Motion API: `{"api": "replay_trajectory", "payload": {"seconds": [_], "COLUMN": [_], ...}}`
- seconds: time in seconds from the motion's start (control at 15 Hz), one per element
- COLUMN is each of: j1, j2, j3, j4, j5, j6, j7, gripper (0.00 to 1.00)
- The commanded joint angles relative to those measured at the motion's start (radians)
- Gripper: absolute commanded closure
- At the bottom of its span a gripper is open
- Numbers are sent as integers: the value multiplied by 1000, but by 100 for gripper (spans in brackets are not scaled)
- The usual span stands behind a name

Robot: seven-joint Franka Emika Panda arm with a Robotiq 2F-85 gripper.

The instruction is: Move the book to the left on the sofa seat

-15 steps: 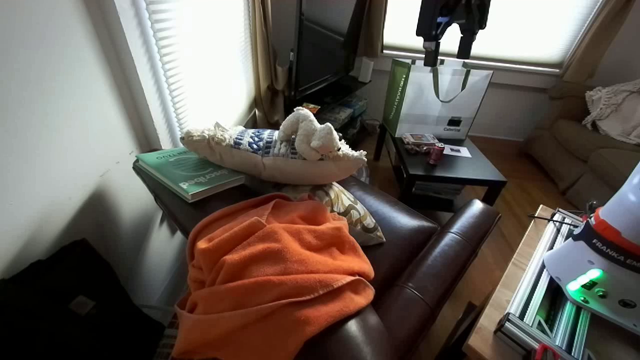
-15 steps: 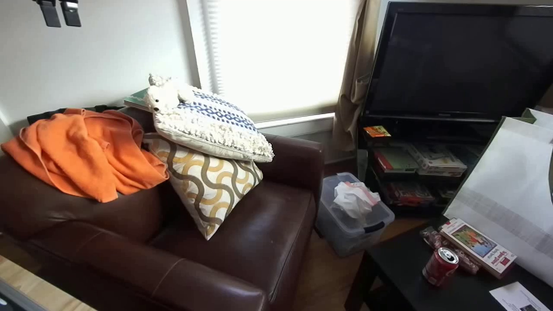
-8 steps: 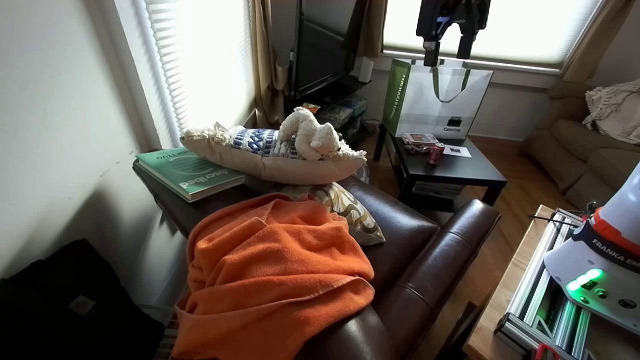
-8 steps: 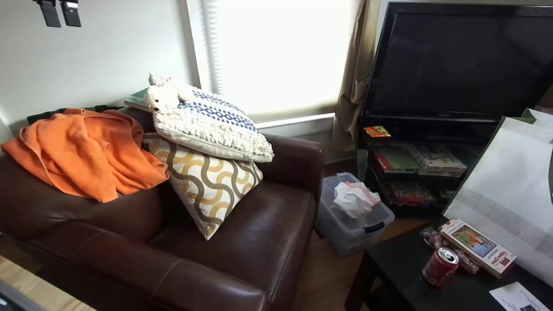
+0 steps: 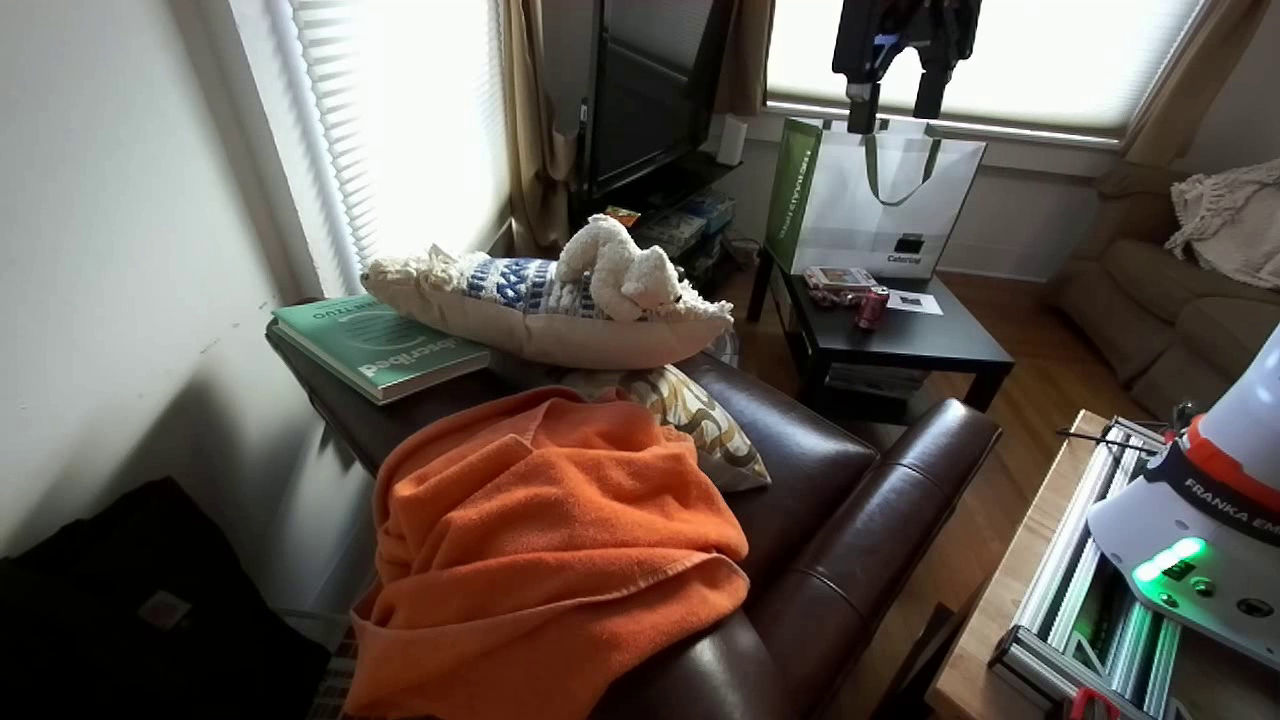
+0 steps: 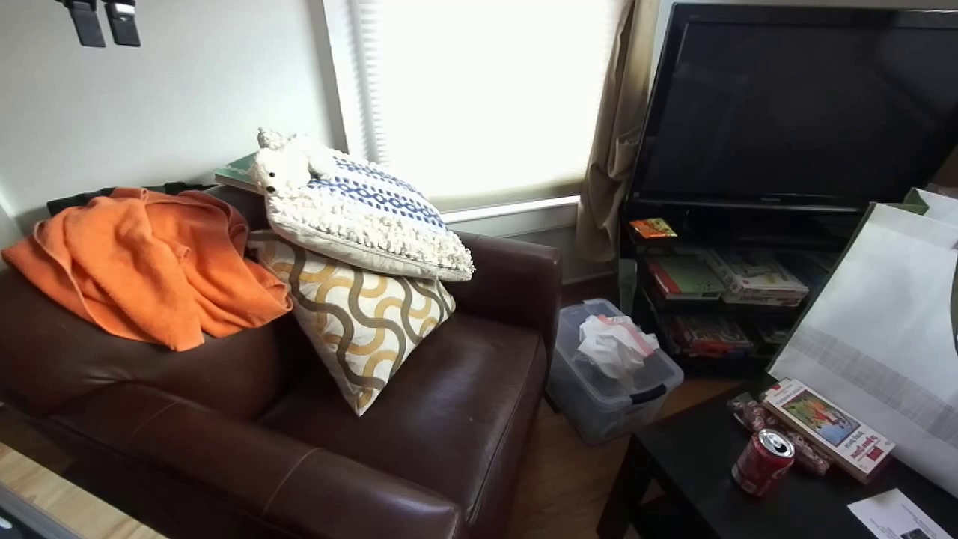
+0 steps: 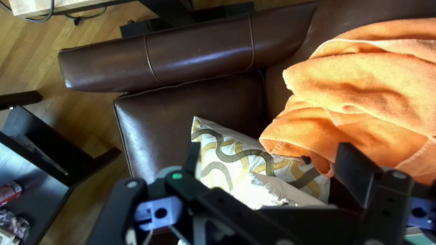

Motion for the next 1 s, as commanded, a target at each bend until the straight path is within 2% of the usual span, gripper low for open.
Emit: {"api": "replay_trajectory", "payload": {"seconds": [0.0, 0.73, 0.8, 0.93], "j1": [17, 17, 9, 12], "j2": [3, 3, 29, 111], "j3": [-14, -14, 1, 35], "j4": [2, 2, 31, 119], "j5": [-5, -5, -16, -106], "j6": [-1, -1, 4, 13], "j7": [5, 5, 56, 62], "gripper": [0, 0, 0, 0]}}
